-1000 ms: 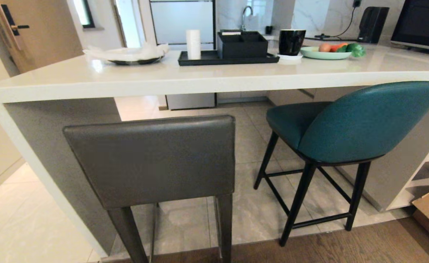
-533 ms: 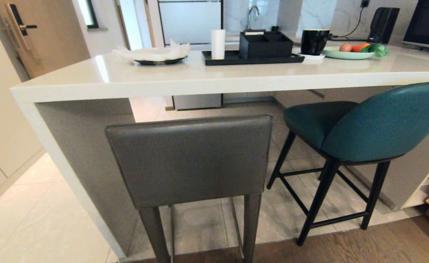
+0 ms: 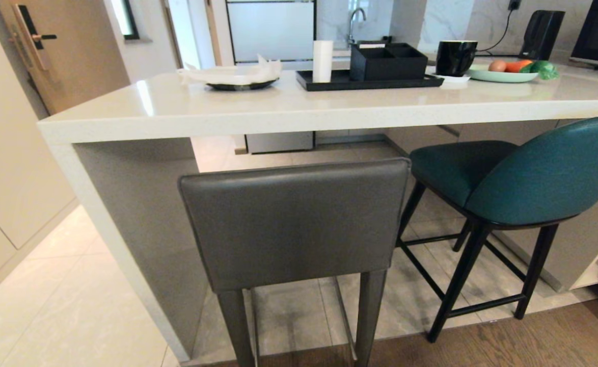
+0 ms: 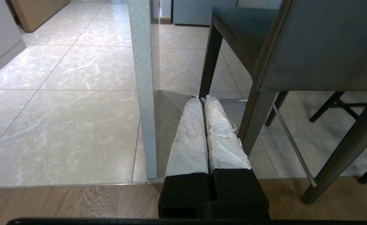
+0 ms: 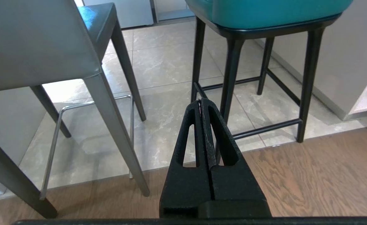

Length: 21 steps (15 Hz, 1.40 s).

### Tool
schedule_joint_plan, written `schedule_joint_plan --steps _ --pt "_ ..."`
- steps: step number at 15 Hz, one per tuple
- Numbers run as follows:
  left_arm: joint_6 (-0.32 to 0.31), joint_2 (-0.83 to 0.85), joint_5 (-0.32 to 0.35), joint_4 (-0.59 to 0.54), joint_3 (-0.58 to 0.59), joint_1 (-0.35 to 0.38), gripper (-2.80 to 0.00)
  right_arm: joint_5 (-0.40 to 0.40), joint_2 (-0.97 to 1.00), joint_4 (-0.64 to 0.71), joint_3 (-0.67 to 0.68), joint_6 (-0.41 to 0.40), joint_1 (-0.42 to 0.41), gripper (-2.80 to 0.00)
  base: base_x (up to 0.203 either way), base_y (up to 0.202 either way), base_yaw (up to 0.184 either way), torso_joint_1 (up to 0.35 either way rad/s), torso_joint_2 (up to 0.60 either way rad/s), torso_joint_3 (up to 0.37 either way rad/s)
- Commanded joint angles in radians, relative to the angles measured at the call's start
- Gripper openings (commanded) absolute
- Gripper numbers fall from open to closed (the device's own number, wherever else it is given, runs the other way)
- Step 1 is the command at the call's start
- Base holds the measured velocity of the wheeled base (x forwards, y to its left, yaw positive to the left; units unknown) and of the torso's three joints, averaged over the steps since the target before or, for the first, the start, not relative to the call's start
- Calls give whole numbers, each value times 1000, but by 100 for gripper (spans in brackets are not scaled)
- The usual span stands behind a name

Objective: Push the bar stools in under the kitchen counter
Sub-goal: Pull the gray chair out from under the dining table

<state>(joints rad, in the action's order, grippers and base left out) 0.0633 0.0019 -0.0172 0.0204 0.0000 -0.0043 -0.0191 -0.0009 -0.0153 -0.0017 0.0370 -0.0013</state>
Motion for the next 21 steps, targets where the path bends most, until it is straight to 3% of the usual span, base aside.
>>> schedule_joint_plan --steps 1,3,6,10,13,17,19,21 --pt "-1 1 -1 1 -6 0 -280 -1 -1 2 -2 -1 -2 -280 0 0 0 0 0 0" --pt "16 54 -2 -7 -117 0 -280 0 46 22 -97 4 -1 -280 0 0 0 0 0 0" --pt "63 319 4 39 -252 -6 -280 11 277 8 -235 34 6 -280 0 0 0 0 0 0" --pt "81 663 11 250 -282 -44 -280 16 634 -245 -276 45 15 -280 0 0 0 0 0 0" --pt "90 960 13 506 -247 -63 -280 20 950 -501 -283 49 18 -280 0 0 0 0 0 0" --pt "96 1389 16 971 -202 -75 -280 62 1274 -877 -272 53 34 -280 0 0 0 0 0 0" --pt "98 1565 33 1185 -189 -84 -280 133 1347 -943 -277 58 59 -280 0 0 0 0 0 0" --pt "96 1689 90 1348 -185 -88 -280 177 1391 -953 -297 56 68 -280 0 0 0 0 0 0"
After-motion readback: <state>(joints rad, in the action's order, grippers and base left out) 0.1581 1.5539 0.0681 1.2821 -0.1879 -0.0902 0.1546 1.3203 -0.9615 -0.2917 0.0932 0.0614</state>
